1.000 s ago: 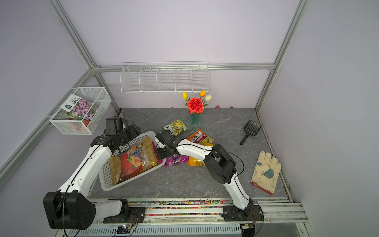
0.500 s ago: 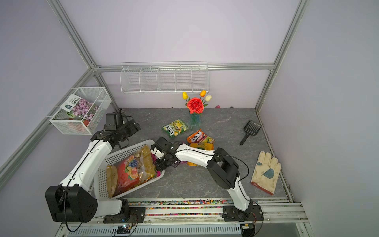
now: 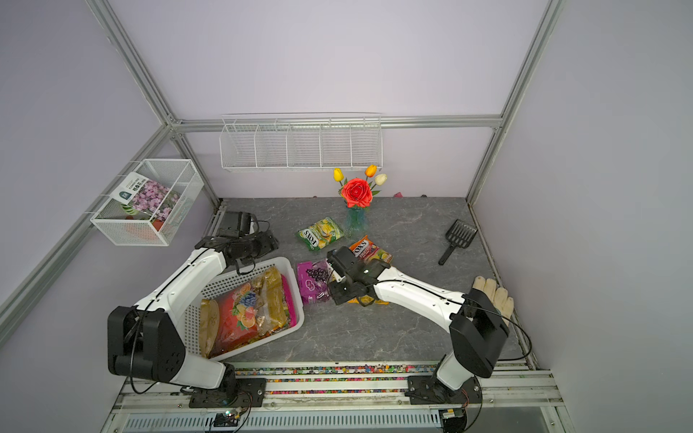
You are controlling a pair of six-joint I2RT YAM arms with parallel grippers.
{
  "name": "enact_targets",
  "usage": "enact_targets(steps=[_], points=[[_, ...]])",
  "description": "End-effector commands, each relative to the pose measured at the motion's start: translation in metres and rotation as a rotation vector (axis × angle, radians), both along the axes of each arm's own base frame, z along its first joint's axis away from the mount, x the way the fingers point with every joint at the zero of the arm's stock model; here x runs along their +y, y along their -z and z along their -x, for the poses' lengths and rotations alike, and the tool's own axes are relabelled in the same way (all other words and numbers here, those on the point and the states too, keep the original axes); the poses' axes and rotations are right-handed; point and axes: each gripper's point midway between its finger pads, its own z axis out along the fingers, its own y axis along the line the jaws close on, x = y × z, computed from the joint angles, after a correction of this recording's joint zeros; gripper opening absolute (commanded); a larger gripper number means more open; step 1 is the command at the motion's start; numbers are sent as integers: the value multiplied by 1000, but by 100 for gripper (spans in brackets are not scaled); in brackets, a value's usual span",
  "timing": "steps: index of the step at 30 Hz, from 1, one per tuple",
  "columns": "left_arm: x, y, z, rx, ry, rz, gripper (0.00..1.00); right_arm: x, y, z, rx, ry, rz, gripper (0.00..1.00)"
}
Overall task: Put the candies in the basket
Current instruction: Move the basket to the center of the board.
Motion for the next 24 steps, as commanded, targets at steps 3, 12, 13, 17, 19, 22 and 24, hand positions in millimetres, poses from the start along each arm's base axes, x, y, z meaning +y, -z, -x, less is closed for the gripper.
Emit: enact_targets(steps=[3,12,13,17,19,22,24], points=[[-17,2,-6,23,70,-5,83,-81,15,-7,-44,313,155,48],[-14,16,-17,72,93,-81,88,-134,16,-16,-32,443,191,52],[-8,17,-19,80,64,-107,88,-137,16,-16,-26,444,183,52],[-1,21,-26,78,13,-131,89,-144,28,-15,54,440,144,51],[-1,25,-31,81,17,-145,89,-142,33,-16,79,423,124,51],[0,38,-37,112,30,-171,88,-140,42,-20,97,418,123,50],[-8,48,-38,129,73,-148,84,-139,49,-22,122,421,117,49]])
